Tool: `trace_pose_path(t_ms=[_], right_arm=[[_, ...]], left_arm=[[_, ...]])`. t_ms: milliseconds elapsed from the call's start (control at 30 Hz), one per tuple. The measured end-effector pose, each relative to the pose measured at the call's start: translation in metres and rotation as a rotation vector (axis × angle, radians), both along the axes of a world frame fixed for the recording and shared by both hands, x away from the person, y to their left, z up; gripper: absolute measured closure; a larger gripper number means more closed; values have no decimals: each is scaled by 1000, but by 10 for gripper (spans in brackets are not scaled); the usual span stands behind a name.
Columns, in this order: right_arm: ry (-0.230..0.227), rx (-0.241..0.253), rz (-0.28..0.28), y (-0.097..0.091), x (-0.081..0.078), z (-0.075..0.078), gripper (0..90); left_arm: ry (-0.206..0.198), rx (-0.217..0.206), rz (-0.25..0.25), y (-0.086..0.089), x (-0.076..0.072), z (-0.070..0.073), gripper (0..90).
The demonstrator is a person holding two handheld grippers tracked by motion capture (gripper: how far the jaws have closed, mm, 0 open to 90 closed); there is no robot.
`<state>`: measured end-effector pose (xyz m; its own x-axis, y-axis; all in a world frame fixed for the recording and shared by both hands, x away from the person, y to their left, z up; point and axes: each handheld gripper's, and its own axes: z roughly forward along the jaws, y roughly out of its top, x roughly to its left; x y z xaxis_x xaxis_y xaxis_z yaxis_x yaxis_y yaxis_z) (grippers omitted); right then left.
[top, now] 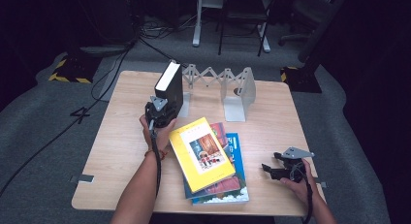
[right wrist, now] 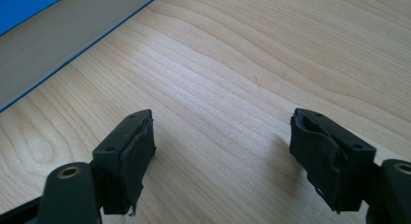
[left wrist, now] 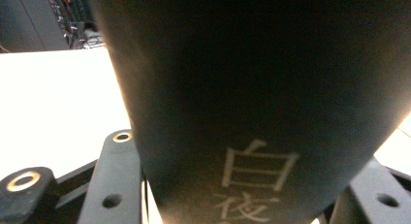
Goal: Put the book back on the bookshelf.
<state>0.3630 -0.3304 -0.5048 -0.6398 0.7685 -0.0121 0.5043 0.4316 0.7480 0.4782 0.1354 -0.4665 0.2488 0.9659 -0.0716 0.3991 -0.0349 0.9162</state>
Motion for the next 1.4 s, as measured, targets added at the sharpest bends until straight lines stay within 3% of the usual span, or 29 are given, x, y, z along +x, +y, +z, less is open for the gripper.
trace_pose_path(t_ms=[300, 400, 500, 600, 667, 767, 800, 933, 1167, 1400], right_arm=[[-1, 0, 1, 0, -1, 0, 243], [-1, 0, 1, 0, -1, 0, 243], [-1, 0, 2, 0, -1, 0, 243], [-1, 0, 3, 0, -1, 0, 242], [0, 1, 4, 0, -1, 0, 243], [0, 0, 6, 0, -1, 0, 243], [0, 1, 6, 0, -1, 0, 243], [0, 0, 6, 0, -1, 0, 243], [3, 1, 10, 0, 0, 0, 235], [3, 1, 11, 0, 0, 0, 235]], left_arm=[[10, 44, -48, 5, -15, 4, 431], [22, 23, -54, 9, -19, 1, 418], [29, 39, -55, 10, -22, -2, 410], [51, 4, -56, 14, -25, -9, 394], [65, 20, -55, 15, -26, -13, 387], [88, 3, -89, 16, -27, -18, 435], [83, 23, -88, 14, -27, -19, 485], [82, 93, -67, 7, -27, -17, 519], [127, 111, -34, -1, -14, -11, 526], [164, 97, 23, -12, 0, -7, 525]])
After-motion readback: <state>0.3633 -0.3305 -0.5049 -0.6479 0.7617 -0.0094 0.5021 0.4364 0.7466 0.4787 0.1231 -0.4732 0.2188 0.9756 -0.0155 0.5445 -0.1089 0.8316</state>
